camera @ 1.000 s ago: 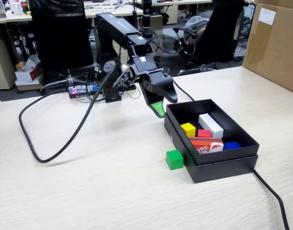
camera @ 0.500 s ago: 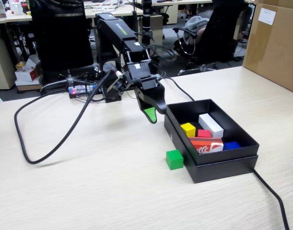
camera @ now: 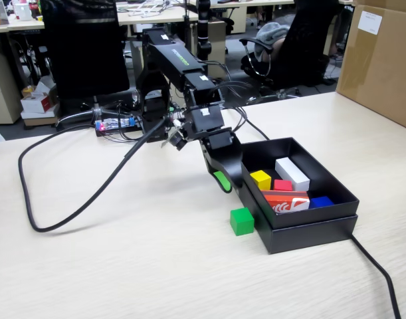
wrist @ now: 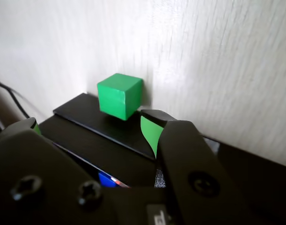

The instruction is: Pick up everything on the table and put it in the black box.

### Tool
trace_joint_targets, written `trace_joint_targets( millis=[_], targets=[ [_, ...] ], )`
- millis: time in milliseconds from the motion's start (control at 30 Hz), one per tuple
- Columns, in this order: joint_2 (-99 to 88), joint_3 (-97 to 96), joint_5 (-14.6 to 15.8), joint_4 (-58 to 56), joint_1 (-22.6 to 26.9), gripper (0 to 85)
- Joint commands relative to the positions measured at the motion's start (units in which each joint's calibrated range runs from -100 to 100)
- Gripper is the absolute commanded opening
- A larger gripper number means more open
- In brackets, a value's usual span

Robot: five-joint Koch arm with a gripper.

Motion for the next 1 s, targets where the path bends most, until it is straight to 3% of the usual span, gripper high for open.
trace_joint_targets(
  millis=[0, 767, 967],
  targets=[
    [0.8, 6.8, 0.4, -0.3, 0.5, 43.2],
    [21.1, 15.2, 1.1, -0.2, 0.2, 43.1],
    [21.3, 15.6, 1.0, -1.1, 0.4, 27.9]
  ],
)
